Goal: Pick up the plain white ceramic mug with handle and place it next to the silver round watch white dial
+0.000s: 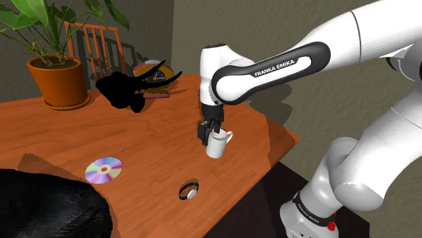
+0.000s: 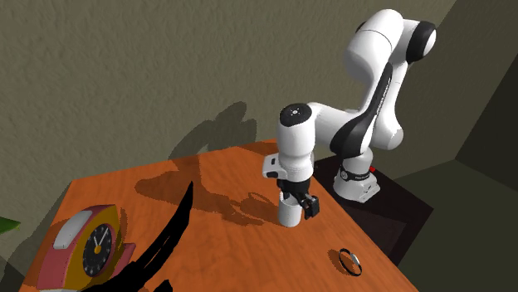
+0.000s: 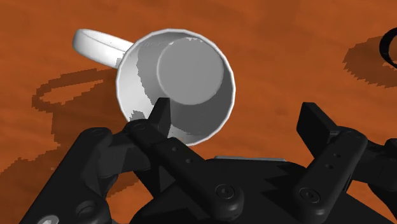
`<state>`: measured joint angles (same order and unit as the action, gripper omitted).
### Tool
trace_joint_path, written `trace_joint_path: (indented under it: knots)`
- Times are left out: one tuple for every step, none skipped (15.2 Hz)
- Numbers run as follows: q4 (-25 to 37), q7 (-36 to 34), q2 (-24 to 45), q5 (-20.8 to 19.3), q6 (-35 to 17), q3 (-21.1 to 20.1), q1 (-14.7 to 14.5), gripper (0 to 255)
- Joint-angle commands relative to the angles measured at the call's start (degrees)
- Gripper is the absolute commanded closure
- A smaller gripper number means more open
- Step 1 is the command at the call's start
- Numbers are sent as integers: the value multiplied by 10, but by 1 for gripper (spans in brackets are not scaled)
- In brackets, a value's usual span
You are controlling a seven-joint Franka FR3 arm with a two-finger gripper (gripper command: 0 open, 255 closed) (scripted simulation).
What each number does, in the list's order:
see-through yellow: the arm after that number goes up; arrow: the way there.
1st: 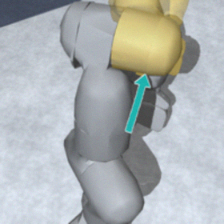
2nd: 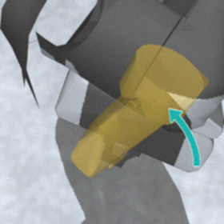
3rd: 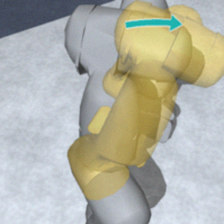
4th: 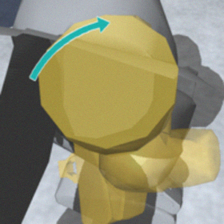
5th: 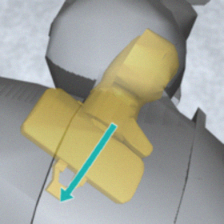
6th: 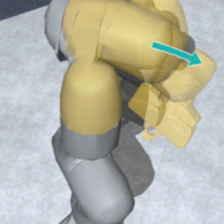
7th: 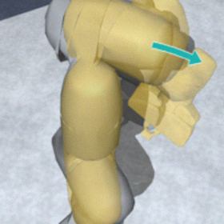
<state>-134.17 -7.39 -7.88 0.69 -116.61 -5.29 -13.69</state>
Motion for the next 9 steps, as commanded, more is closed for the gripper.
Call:
trace_joint_path:
  knots:
    - [28, 2, -7, 0, 35, 1, 1, 0]
    - [40, 2, -10, 0, 51, 1, 1, 0]
    - [40, 2, -10, 0, 51, 1, 1, 0]
    - [40, 2, -10, 0, 51, 1, 1, 0]
    - [40, 2, -10, 0, 51, 1, 1, 0]
    - [40, 2, -10, 0, 51, 1, 1, 0]
    - [40, 2, -10, 0, 51, 1, 1, 0]
    - [40, 2, -10, 0, 51, 1, 1, 0]
    - [40, 2, -10, 0, 51, 1, 1, 0]
